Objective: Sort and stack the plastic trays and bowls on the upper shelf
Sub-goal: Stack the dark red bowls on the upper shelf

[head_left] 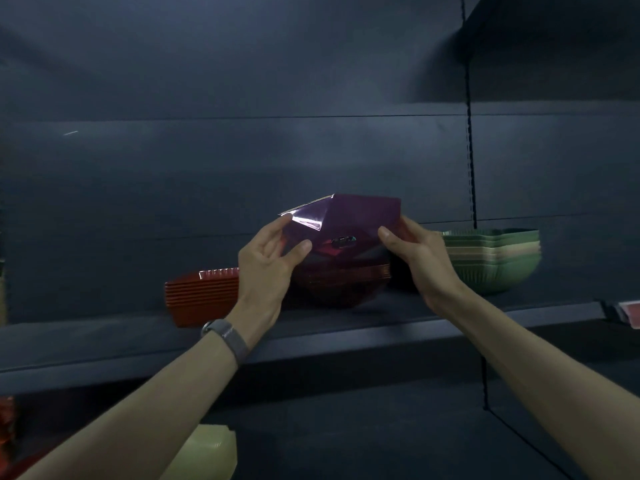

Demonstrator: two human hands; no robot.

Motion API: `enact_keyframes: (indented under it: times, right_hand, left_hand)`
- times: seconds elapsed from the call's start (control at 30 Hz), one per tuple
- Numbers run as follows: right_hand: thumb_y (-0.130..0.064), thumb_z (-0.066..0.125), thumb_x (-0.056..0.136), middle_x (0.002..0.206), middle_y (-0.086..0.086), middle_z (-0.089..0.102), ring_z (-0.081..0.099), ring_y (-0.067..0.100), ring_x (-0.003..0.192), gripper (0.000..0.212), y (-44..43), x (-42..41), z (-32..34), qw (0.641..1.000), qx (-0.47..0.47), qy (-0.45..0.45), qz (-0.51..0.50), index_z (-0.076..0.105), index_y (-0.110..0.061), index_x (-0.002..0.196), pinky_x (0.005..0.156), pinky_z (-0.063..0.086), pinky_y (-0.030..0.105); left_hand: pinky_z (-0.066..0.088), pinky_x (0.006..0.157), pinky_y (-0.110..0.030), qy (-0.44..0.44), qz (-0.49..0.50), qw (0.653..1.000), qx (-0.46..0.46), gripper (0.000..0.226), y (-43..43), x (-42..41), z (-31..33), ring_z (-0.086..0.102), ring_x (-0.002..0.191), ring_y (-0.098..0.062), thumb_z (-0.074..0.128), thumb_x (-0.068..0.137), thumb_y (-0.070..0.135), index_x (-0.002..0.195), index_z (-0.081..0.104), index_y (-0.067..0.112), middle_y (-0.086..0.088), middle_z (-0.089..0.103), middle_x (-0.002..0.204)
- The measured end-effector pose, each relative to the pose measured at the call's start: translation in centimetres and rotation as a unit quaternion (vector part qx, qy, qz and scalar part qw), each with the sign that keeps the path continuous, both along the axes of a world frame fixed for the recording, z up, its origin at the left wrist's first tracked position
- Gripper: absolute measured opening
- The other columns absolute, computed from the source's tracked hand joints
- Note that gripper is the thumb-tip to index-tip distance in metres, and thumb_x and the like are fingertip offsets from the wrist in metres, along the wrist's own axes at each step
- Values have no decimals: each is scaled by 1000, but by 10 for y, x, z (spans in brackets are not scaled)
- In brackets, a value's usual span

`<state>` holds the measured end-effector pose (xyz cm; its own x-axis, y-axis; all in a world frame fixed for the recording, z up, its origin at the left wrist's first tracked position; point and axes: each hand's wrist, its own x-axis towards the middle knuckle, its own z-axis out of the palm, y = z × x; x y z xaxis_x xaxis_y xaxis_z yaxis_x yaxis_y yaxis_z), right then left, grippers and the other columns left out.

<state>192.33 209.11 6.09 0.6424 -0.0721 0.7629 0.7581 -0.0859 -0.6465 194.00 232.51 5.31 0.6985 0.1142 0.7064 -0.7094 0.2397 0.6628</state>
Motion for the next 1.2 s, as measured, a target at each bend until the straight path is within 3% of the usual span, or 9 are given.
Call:
enact_keyframes:
  times: [0.13,0.27,0.37,0.47,0.57,0.73,0.93,1.1,1.2]
  right_hand:
    - [-15,65,103,120,-13,78,68,1,119,27,-9,34,4,999,-27,43,-17,71,-24,128,106,48,22]
    - [-20,64,104,124,-10,77,68,4,121,32,-12,61,-3,996,-37,81,-21,69,-18,136,110,48,26]
    - [-26,62,106,125,-15,75,67,-4,117,38,-12,73,-14,991,-49,121,-8,63,-19,143,104,47,16]
    - [-35,59,107,132,-15,70,62,2,126,43,-14,84,-25,986,-51,160,-7,59,-20,148,112,40,25]
    - [-41,60,105,138,-10,68,59,10,132,51,-13,91,-28,983,-34,182,1,56,-17,151,120,37,34]
    - [-65,66,77,145,-6,65,59,13,133,95,-17,109,-32,983,-37,181,-6,49,-14,156,123,37,40]
    - [-75,61,68,161,-1,49,47,18,147,114,-22,121,-37,980,-30,194,-36,37,-15,162,126,31,43]
    - [-44,51,105,170,6,30,30,26,157,75,-6,95,-28,970,-62,209,-105,26,-6,165,126,22,38]
    - [-42,47,109,173,6,25,25,26,159,70,-8,97,-29,965,-80,217,-127,24,-8,166,127,19,37]
  left_hand:
    - [46,117,-47,16,11,1000,14,53,-5,31,4,65,130,-18,78,84,-11,131,71,13,-7,73,132]
    - [50,114,-41,36,29,999,25,56,-10,52,2,69,124,-18,76,84,-14,134,67,8,-8,75,126]
    - [49,112,-27,40,43,997,56,57,-14,58,-2,65,128,-15,74,88,-12,141,61,4,-9,70,134]
    - [46,99,-5,52,62,992,93,57,-16,61,-8,54,131,-7,73,92,-5,146,57,4,-8,62,143]
    - [40,109,-15,73,72,988,117,57,-19,68,-15,48,139,-9,72,96,2,150,54,7,-8,55,152]
    - [33,125,-35,96,98,980,145,56,-26,79,-25,42,149,-17,67,101,7,154,49,10,-8,49,159]
    - [34,125,-38,102,139,972,162,65,-24,78,-29,42,150,-18,74,98,21,155,46,10,-7,47,161]
    - [43,117,-32,90,179,962,188,62,-22,72,-34,56,137,-18,80,92,27,146,58,7,-8,60,149]
    - [47,114,-29,84,195,957,200,53,-22,68,-35,62,131,-17,80,93,27,140,64,7,-9,64,143]
